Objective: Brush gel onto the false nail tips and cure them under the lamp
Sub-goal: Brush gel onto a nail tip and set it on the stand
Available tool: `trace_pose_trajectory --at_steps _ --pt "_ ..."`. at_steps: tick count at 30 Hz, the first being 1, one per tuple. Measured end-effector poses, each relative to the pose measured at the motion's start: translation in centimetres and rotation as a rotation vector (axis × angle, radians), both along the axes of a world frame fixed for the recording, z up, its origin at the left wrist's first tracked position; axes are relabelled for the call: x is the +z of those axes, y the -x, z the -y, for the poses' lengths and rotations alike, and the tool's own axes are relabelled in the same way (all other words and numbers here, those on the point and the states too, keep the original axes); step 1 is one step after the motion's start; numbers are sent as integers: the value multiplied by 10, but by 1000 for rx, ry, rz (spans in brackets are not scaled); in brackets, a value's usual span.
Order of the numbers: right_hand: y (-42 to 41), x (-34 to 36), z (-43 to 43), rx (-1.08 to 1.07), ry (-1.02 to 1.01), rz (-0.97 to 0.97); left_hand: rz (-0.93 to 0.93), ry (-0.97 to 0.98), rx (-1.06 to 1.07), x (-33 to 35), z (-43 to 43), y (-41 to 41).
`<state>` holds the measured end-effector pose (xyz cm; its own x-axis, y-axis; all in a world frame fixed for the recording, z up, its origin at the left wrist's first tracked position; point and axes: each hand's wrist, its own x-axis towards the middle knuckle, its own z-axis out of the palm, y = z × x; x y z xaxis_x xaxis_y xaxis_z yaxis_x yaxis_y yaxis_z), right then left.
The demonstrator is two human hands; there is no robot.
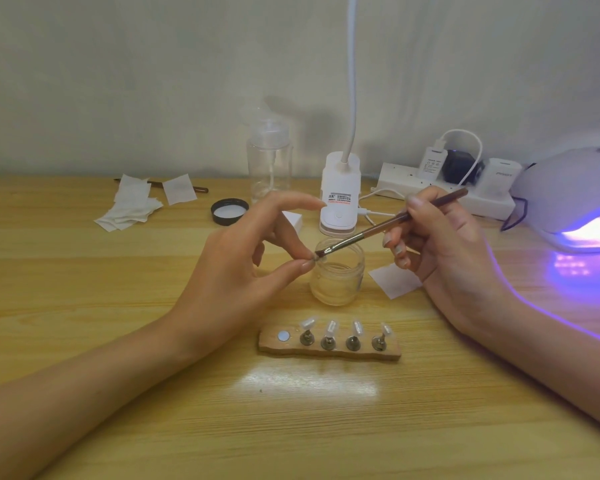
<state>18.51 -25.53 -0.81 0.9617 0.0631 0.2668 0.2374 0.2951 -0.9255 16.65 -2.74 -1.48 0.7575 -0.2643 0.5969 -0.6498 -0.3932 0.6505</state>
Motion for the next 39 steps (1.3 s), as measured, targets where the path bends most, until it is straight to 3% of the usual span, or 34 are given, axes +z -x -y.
trace_pose_trajectory --at_steps 6,39 --pt "-2 1 3 -79 27 -45 -6 3 -4 -1 0 -1" --pt "-5 -4 1 -17 20 -65 58 -44 12 0 0 1"
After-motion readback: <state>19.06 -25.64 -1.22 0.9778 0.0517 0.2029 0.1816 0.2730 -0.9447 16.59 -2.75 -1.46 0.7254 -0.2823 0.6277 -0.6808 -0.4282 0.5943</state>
